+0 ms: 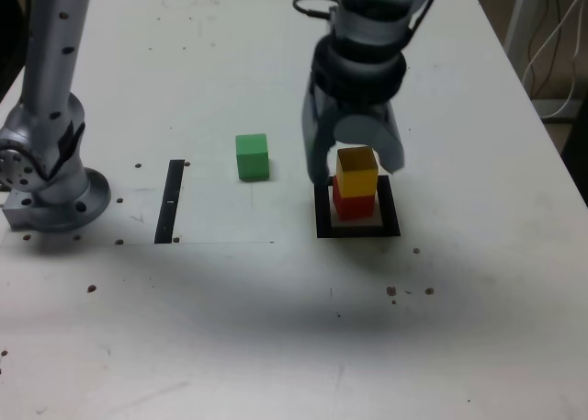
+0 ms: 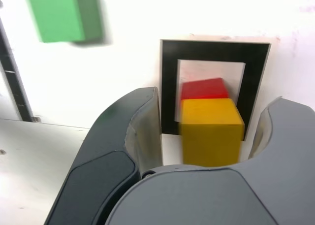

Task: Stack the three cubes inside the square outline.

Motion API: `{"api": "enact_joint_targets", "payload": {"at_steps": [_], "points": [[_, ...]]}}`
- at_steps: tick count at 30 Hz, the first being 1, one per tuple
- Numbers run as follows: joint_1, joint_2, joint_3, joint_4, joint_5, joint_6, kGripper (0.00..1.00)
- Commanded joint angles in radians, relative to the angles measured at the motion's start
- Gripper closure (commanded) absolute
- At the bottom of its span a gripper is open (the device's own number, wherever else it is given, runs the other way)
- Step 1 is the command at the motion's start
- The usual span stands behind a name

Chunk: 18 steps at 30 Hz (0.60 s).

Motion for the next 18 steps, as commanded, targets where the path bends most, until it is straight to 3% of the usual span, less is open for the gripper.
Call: {"api": "enact_joint_targets", "payload": {"at_steps": [1,5,12,18], "points": [[0.006,-0.05,0.004,0.013,0.018,0.007,0.01],[0.039,-0.145,0.055,0.019,0.043,0.045,0.01],[0.174,-0.202,0.205,0.014,0.008,0.174,0.01],[0.291,-0.249,0.371,-0.064,0.007,0.253,0.01]]}}
